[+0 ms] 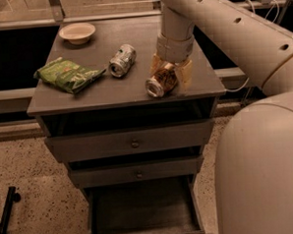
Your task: Place orange can into bottom drawer
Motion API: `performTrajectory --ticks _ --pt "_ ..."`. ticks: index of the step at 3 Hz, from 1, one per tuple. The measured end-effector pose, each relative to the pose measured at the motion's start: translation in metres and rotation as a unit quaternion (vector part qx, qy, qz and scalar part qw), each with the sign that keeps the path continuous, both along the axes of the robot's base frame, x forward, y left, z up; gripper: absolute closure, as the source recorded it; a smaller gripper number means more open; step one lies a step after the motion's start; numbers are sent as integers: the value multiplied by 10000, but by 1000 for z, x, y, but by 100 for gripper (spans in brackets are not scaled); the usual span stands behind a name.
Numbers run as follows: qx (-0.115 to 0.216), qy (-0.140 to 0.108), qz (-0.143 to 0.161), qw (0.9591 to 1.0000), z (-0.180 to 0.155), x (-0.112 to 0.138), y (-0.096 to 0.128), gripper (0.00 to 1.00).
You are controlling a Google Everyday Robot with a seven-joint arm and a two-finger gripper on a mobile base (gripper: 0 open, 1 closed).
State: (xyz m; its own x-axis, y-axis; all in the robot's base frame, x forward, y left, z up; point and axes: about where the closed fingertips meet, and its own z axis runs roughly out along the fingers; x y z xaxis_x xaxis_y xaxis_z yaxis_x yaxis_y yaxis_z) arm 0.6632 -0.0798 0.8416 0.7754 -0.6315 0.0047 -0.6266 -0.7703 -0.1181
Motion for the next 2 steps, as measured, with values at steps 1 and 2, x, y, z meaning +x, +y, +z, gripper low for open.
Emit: performTrajectory --ticks 1,2 --pt "-27 35 105 9999 -7 1 4 50" --pt "230 -79 242 9994 10 -9 11 72"
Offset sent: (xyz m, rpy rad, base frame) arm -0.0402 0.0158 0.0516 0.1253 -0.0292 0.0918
